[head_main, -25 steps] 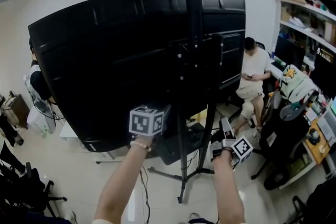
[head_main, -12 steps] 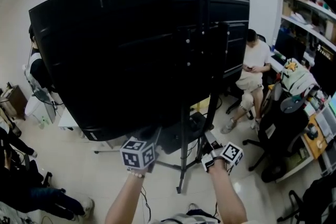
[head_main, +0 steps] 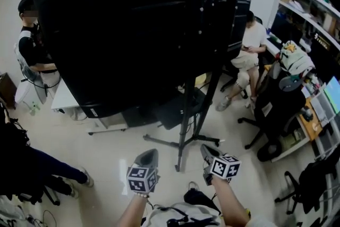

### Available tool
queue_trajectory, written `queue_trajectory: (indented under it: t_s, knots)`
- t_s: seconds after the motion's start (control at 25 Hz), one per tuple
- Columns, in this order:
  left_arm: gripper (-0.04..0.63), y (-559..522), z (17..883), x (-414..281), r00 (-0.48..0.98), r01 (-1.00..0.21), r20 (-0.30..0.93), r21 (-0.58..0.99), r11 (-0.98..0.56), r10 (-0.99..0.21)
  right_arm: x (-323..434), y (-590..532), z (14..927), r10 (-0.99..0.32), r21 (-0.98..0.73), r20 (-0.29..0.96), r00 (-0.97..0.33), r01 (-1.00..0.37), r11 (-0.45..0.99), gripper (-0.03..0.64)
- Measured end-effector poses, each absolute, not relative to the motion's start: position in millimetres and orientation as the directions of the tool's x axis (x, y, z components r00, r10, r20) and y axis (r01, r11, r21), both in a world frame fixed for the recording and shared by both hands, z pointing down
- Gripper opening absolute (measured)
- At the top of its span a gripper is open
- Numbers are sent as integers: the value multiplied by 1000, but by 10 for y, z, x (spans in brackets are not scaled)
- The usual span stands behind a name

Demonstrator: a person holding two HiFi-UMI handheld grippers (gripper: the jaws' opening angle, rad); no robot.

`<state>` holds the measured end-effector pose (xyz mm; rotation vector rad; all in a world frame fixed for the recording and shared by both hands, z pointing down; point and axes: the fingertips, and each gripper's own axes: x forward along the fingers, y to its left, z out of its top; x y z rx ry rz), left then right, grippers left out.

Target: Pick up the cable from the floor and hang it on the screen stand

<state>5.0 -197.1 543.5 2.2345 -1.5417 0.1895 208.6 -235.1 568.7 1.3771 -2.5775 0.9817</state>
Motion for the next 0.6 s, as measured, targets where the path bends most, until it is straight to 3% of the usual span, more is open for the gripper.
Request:
queue_trajectory:
  t_s: [0.4,0.6]
  knots:
    - [2,-1300,6045,-43,430,-898,438,295,-326,-790,1772,-1535,6095,-743,-382,458,-488,-863,331,3]
    - [2,-1301,6016,-82,460,-885,429,290,-364,-777,1663,-1509,5781,-783,-351,409,-468,-873,339,3]
